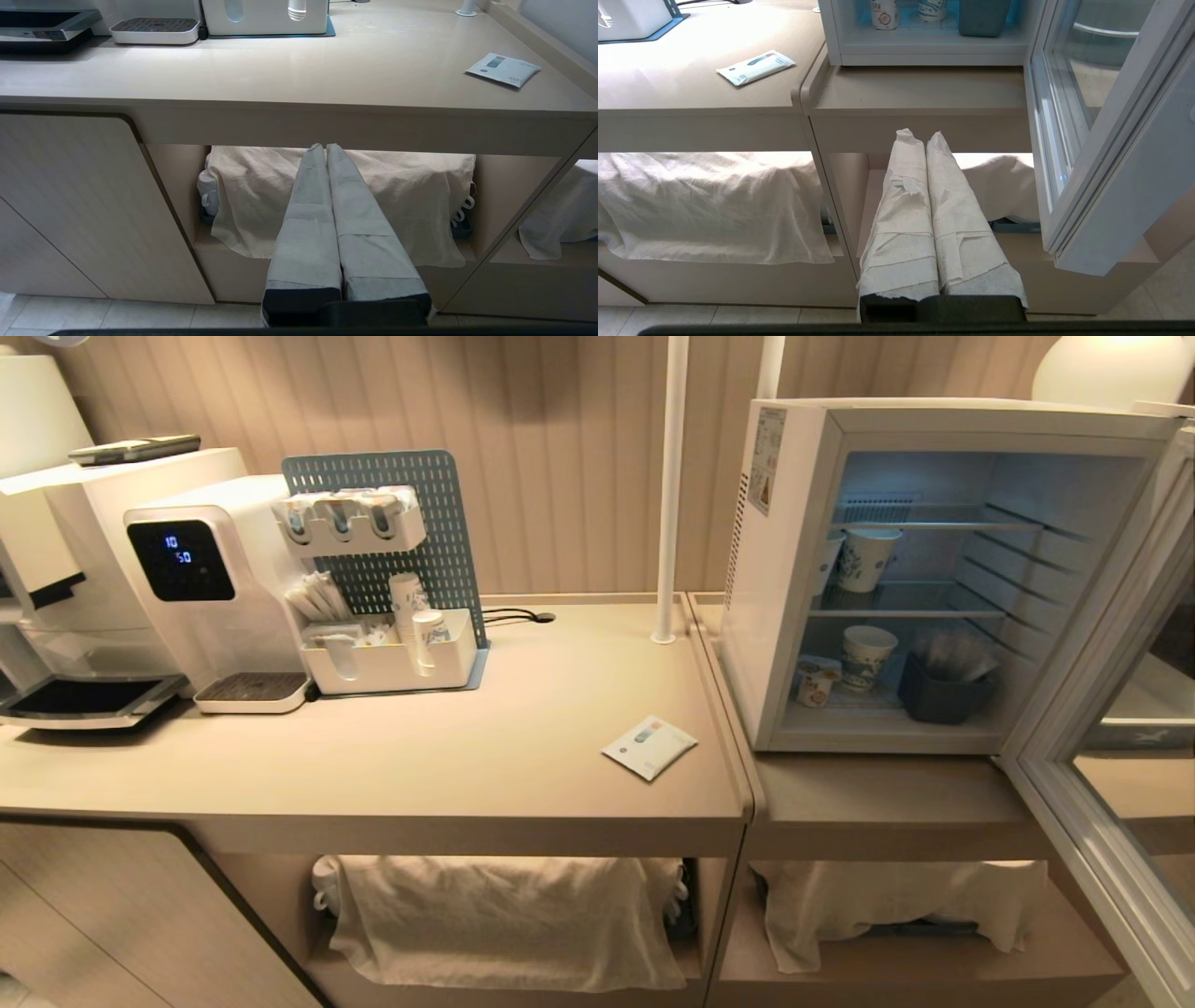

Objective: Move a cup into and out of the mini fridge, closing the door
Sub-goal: Close the freezer door

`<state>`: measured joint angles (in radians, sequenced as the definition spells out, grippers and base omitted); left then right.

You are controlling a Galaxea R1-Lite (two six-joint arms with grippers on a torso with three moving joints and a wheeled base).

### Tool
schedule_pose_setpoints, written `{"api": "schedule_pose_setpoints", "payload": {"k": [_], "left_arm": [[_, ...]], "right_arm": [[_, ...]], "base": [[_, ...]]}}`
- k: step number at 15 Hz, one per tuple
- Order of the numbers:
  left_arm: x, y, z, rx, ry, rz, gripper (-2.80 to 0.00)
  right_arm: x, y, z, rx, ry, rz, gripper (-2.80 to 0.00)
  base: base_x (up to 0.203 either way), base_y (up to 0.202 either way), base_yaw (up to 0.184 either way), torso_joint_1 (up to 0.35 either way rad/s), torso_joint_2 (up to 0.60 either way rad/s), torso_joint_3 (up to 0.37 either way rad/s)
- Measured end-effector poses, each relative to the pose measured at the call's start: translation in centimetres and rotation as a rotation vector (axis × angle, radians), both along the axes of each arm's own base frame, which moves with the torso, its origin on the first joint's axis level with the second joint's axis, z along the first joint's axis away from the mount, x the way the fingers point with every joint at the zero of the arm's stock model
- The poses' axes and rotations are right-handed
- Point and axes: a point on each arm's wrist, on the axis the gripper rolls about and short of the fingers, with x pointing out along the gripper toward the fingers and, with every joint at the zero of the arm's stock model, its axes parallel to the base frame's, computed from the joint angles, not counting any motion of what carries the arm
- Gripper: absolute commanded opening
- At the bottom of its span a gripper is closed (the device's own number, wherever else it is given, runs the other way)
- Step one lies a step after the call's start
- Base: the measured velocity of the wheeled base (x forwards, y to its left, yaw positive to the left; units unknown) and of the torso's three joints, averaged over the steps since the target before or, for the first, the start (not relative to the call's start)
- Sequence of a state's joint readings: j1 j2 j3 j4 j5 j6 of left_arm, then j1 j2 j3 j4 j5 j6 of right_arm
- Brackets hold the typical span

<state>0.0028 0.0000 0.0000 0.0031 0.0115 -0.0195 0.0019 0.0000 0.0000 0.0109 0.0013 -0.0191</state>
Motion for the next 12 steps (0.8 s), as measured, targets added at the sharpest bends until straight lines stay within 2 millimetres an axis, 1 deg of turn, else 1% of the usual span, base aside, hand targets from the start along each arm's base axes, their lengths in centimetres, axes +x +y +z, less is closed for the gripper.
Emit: {"api": "schedule_pose_setpoints", "payload": {"k": [12], "left_arm": [[0.0,0.0,0.0,0.0,0.0,0.0,-2.8]], "right_arm": [[0.0,0.0,0.0,0.0,0.0,0.0,-2.8]], "base": [[0.0,0.0,0.0,0.0,0.0,0.0]]}}
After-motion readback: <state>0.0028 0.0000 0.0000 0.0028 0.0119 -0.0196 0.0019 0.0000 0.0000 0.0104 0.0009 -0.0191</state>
